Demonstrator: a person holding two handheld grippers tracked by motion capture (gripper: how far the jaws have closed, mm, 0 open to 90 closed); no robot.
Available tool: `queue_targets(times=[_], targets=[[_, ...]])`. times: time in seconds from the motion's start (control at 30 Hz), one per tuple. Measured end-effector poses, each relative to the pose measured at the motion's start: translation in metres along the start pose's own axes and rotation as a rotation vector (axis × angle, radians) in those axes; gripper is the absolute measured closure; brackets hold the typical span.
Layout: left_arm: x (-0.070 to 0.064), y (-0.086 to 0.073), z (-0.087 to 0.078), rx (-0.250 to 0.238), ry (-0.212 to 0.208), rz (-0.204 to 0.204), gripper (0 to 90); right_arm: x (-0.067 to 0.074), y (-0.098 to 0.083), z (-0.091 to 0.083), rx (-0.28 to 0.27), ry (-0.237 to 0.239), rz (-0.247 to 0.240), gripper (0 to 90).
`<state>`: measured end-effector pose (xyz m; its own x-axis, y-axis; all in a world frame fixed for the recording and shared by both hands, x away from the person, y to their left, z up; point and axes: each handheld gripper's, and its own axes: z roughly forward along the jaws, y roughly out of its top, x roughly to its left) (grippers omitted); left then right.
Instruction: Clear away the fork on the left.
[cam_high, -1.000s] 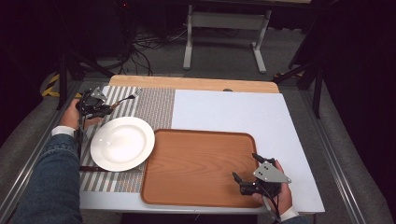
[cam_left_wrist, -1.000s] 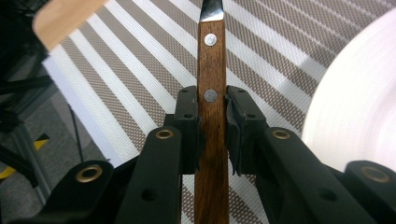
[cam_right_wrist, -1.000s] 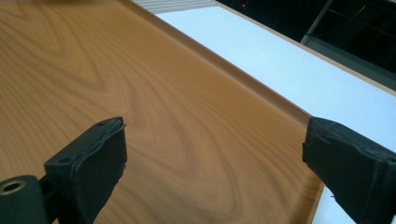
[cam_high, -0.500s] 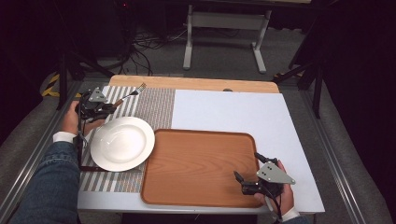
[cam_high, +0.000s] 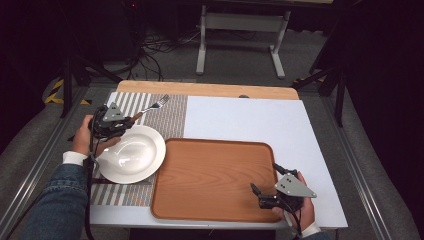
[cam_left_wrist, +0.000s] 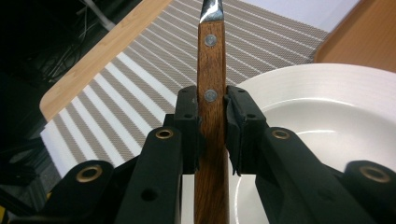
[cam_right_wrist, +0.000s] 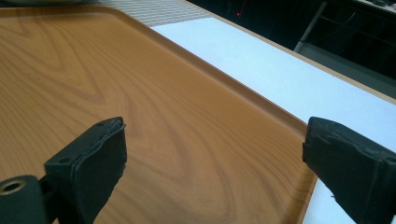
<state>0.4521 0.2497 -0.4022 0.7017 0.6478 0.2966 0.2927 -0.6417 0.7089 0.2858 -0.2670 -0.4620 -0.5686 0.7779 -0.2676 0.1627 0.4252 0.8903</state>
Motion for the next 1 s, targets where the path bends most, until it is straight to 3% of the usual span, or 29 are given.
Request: queue_targets(times=[0.2,0.5,0.63,0.67,0.7,0.83,1.0], targets=[[-0.016,0.003,-0.002,-0.032,-0.017,0.019,76.1,-0.001,0.000,-0.001,-0.003,0.000,0.005,7.2],[-0.050,0.011,-0.009,-0.081,-0.060,0.080,76.1,0.000,-0.001,-0.001,0.000,-0.015,0.008,7.1],[-0.074,0.019,-0.015,-0.108,-0.098,0.119,76.1,0.000,-0.001,0.000,0.002,-0.021,0.005,7.1],[-0.074,0.019,-0.015,-0.108,-0.098,0.119,76.1,0.000,-0.001,0.000,0.002,-0.021,0.005,7.1],[-0.084,0.022,-0.017,-0.113,-0.108,0.142,76.1,0.000,-0.001,0.000,0.004,-0.025,0.007,7.0],[-0.097,0.026,-0.017,-0.118,-0.136,0.175,76.1,-0.001,-0.001,0.000,0.006,-0.039,0.017,6.9],[-0.120,0.026,-0.015,-0.121,-0.181,0.185,76.1,0.000,-0.001,-0.001,0.002,-0.038,0.016,6.9]])
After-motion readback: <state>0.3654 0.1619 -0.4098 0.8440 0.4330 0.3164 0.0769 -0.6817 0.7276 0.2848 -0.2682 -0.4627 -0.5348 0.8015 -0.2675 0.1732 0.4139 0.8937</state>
